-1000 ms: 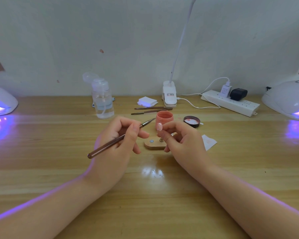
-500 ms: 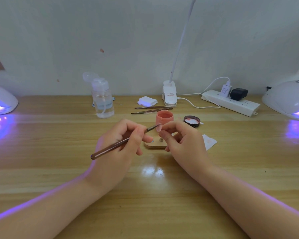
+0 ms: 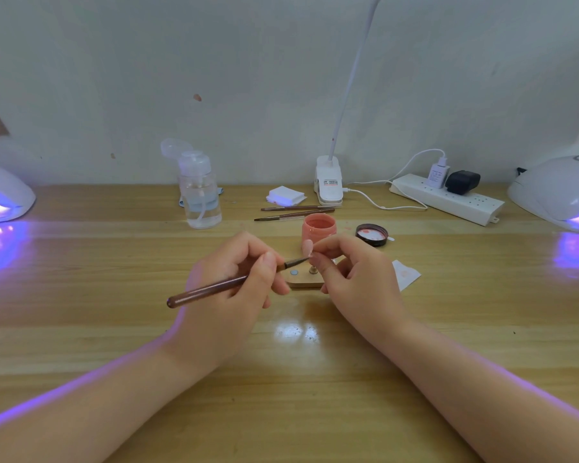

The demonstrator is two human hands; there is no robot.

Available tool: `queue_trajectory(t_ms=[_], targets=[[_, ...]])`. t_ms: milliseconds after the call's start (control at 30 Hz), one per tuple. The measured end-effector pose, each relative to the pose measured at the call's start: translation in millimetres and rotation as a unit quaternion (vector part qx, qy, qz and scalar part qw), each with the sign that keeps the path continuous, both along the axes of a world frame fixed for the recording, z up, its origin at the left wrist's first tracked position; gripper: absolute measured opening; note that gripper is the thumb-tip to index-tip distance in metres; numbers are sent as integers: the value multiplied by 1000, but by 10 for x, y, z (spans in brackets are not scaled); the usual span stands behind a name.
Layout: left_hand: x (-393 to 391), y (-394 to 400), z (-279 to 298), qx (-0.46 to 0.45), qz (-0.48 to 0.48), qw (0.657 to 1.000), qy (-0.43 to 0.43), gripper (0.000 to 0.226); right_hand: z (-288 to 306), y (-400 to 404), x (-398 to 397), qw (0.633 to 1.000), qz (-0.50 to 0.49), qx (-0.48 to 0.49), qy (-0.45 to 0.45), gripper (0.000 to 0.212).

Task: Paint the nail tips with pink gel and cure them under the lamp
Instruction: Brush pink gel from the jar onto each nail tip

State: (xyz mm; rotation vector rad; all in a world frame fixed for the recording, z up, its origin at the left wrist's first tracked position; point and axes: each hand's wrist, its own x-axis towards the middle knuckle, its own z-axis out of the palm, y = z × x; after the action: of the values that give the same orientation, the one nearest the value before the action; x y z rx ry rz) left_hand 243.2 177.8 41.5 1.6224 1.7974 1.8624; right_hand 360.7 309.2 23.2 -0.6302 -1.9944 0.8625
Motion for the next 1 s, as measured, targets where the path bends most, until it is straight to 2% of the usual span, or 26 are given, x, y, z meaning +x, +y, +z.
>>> queue_trajectory(t_ms=[200,300,433,567,700,867,1000], targets=[[-2,-3,0,4,45,994,94,12,-5,0,3,1000,-4,25,-14,3],[-18,-9,-32,-33,58,991,116,13,-11,-6,6,997,-17,64,-30,3],[-23,-31,-45,-22,53,989,138,15,-16,-2,3,996,-33,75,-36,3],[2,-23,-8,9,52,992,114,14,-21,-3,-4,996,-31,74,-25,5],[-3,-4,7,-8,38,997,68,16,-27,2,-5,997,-21,65,-24,3],[-32,9,11,-1,13,1000,-14,17,-31,23,-7,1000,-4,19,-11,3],[-27,21,30,20,15,999,-32,18,-3,3,-8,1000,21,-1,6,6]])
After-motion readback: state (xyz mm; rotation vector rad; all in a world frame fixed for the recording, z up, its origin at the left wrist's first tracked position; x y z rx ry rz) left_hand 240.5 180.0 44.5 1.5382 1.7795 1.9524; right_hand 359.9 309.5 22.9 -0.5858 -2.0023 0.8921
